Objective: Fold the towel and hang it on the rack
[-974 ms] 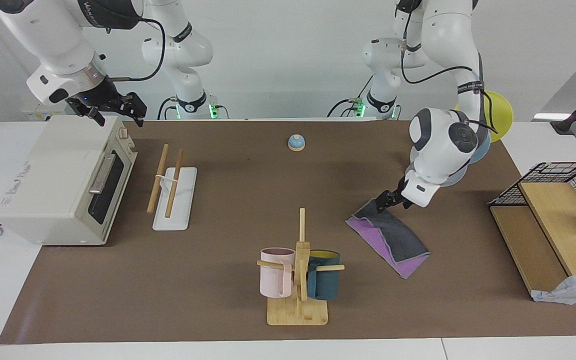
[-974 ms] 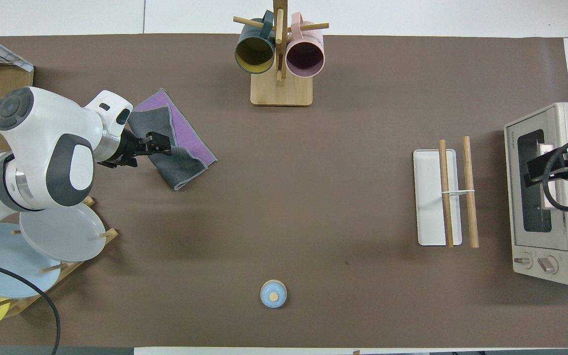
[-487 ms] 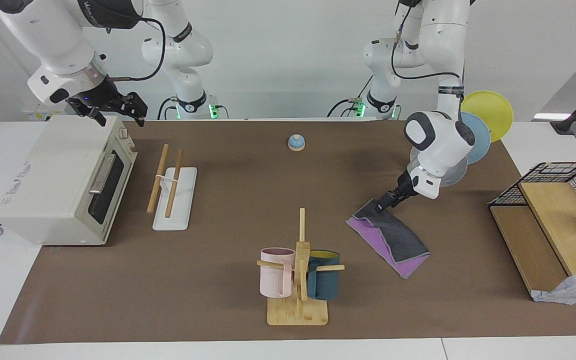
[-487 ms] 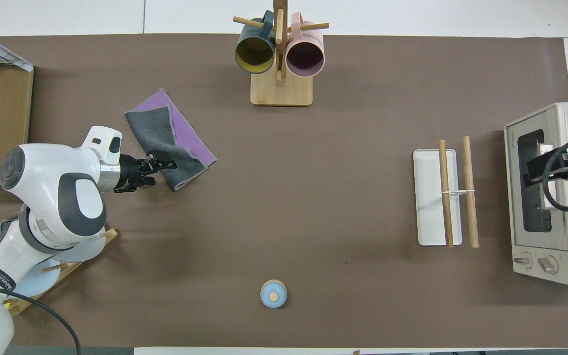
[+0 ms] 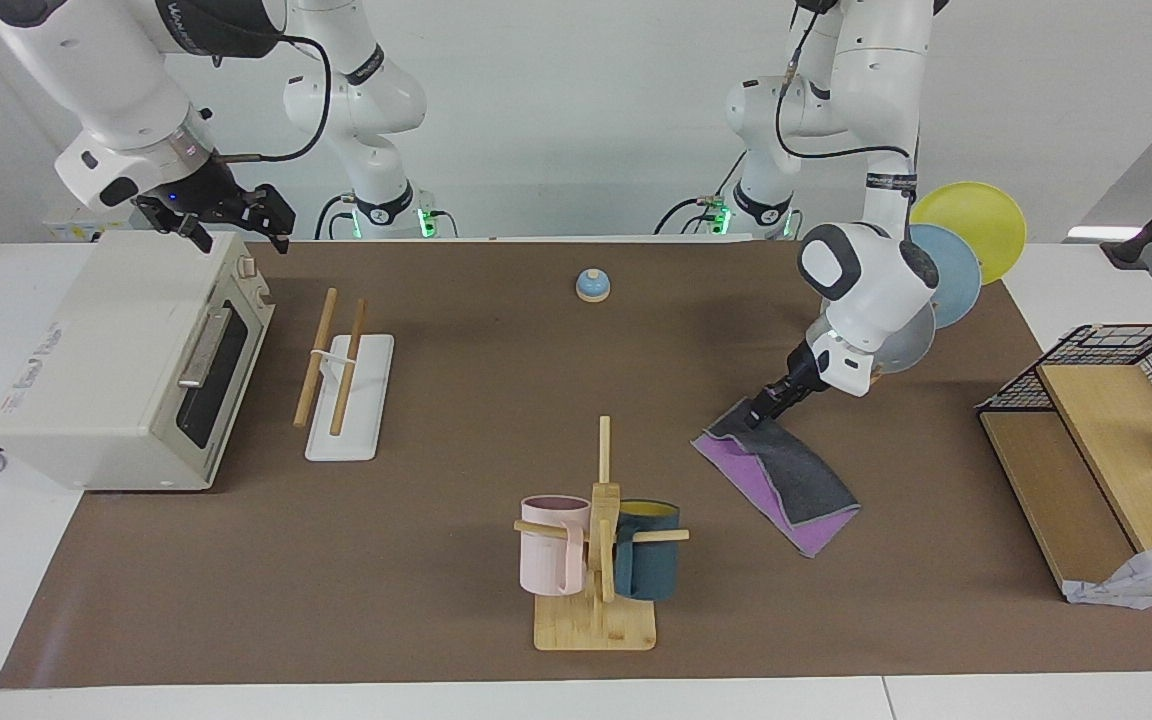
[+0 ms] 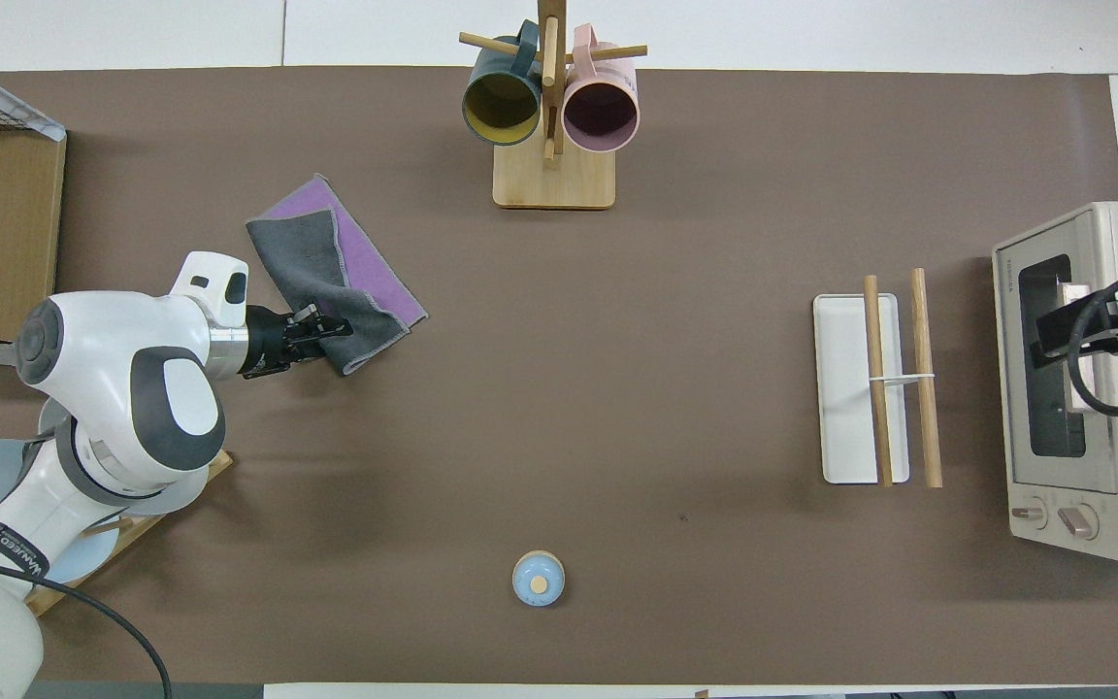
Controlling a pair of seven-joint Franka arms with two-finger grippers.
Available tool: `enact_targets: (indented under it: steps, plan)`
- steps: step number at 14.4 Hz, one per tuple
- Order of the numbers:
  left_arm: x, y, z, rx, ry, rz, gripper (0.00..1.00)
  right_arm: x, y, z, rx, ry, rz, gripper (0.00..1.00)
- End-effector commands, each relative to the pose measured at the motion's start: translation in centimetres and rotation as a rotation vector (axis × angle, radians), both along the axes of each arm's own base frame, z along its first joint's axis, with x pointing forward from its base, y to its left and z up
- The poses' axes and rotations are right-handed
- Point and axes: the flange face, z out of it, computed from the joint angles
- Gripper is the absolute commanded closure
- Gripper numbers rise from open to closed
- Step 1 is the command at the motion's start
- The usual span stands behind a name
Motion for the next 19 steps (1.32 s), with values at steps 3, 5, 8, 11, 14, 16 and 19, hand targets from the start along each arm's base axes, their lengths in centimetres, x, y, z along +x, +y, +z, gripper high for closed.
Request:
enact_targets:
  steps: [3,5,8,11,14,16,19]
  plan:
    - [-0.5,-0.6,-1.1,0.007,-0.017,0.002,1.0,-0.7,0.1,0.1,0.024,0.0,0.017,0.0]
    - [-0.4,-0.5,-1.1,0.006,-0.017,0.001,1.0,-0.7,0.1,0.1,0.024,0.0,0.016,0.0]
    - [-0.1,-0.4,-0.5,-0.004,-0.015,-0.001,1.0,-0.7,0.2,0.1,0.035,-0.002,0.011,0.0]
    - [0.9,0.7,2.4,-0.053,0.017,-0.005,1.0,-0.6,0.3,0.1,0.059,-0.006,-0.015,0.0]
    - [1.9,1.7,5.5,-0.103,0.051,0.0,1.0,-0.6,1.1,0.1,0.11,-0.002,-0.13,0.0]
    - [2.2,2.0,7.0,-0.122,0.071,0.038,1.0,-0.2,1.8,0.4,0.148,-0.022,-0.229,0.0]
    - [2.9,0.6,11.5,-0.169,0.14,0.131,1.0,0.2,3.1,0.6,0.221,-0.002,-0.418,0.0]
